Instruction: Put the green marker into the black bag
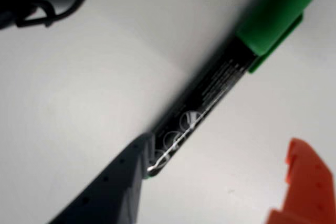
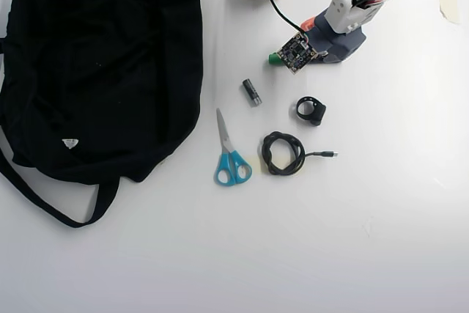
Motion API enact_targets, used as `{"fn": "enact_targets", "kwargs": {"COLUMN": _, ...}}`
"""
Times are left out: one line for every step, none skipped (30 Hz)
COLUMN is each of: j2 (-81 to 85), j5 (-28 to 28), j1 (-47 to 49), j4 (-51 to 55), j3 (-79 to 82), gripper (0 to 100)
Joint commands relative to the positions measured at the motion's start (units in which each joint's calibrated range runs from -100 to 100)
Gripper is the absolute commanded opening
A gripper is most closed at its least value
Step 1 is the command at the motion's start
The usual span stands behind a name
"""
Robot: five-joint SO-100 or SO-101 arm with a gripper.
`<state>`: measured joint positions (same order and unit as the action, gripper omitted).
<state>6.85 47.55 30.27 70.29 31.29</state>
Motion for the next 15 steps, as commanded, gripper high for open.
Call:
{"fn": "enact_targets", "kwargs": {"j2": 0.62, "j5": 34.89, "j1": -2.45, "j4": 0.25, "j3": -0.47, "gripper": 32}}
{"fn": "enact_targets", "kwargs": {"j2": 0.62, "j5": 34.57, "j1": -2.45, "j4": 0.25, "j3": -0.38, "gripper": 32}}
{"fn": "enact_targets", "kwargs": {"j2": 0.62, "j5": 33.79, "j1": -2.45, "j4": 0.25, "j3": -0.38, "gripper": 32}}
{"fn": "enact_targets", "kwargs": {"j2": 0.62, "j5": 32.74, "j1": -2.45, "j4": 0.08, "j3": -0.47, "gripper": 32}}
{"fn": "enact_targets", "kwargs": {"j2": 0.62, "j5": 31.53, "j1": -2.45, "j4": 0.00, "j3": -0.65, "gripper": 32}}
{"fn": "enact_targets", "kwargs": {"j2": 0.62, "j5": 30.43, "j1": -2.52, "j4": -0.18, "j3": -0.74, "gripper": 32}}
{"fn": "enact_targets", "kwargs": {"j2": 0.62, "j5": 29.43, "j1": -2.52, "j4": -0.26, "j3": -0.92, "gripper": 32}}
{"fn": "enact_targets", "kwargs": {"j2": 0.62, "j5": 28.54, "j1": -2.52, "j4": -0.35, "j3": -1.01, "gripper": 32}}
{"fn": "enact_targets", "kwargs": {"j2": 0.62, "j5": 27.86, "j1": -2.52, "j4": -0.35, "j3": -1.01, "gripper": 32}}
{"fn": "enact_targets", "kwargs": {"j2": 0.54, "j5": 27.44, "j1": -2.52, "j4": -0.43, "j3": -1.10, "gripper": 32}}
{"fn": "enact_targets", "kwargs": {"j2": 0.54, "j5": 26.97, "j1": -2.45, "j4": -0.43, "j3": -1.10, "gripper": 32}}
{"fn": "enact_targets", "kwargs": {"j2": 0.45, "j5": 26.55, "j1": -2.37, "j4": -0.43, "j3": -1.10, "gripper": 32}}
{"fn": "enact_targets", "kwargs": {"j2": 0.45, "j5": 26.18, "j1": -2.30, "j4": -0.43, "j3": -1.01, "gripper": 32}}
{"fn": "enact_targets", "kwargs": {"j2": 0.45, "j5": 25.92, "j1": -2.30, "j4": -0.43, "j3": -0.74, "gripper": 32}}
{"fn": "enact_targets", "kwargs": {"j2": 0.45, "j5": 25.71, "j1": -2.30, "j4": -0.43, "j3": -0.47, "gripper": 32}}
